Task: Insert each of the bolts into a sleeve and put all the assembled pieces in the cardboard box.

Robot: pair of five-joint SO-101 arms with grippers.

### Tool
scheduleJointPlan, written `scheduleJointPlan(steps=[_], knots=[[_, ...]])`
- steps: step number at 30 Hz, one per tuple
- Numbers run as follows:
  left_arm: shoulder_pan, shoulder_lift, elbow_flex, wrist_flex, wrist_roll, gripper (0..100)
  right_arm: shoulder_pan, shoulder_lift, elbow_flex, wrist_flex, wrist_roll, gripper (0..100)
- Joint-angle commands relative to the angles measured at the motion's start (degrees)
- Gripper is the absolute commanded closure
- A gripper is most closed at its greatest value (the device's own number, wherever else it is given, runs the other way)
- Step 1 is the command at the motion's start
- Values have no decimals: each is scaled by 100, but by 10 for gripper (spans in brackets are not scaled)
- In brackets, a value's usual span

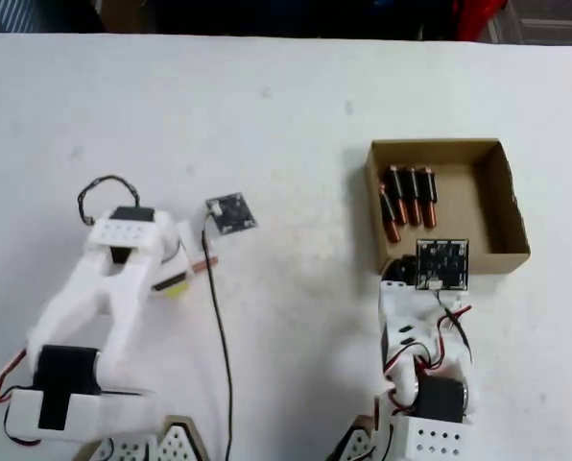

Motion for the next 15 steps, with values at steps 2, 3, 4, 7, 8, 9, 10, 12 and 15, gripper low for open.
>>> scheduleJointPlan(steps=[2,3,4,7,8,9,10,12,15], knots=[[-136,-259,-176,70,-53,854,-57,-66,-26,-154,-18,964],[-136,-259,-176,70,-53,854,-48,-66,-26,-154,-18,964],[-136,-259,-176,70,-53,862,-48,-66,-26,-154,-18,964],[-101,-259,-176,70,-53,918,-48,-66,-26,-154,-18,964],[-101,-259,-176,70,-53,940,-48,-66,-26,-154,-18,964],[-101,-251,-158,44,-53,955,-48,-66,-26,-154,-18,964],[-101,-251,-132,18,-53,968,-40,-66,-26,-154,-18,964],[-101,-251,-70,-105,-53,976,-40,-66,-26,-154,-18,964],[-92,-251,176,-325,-53,977,-31,-66,-26,-154,-18,964]])
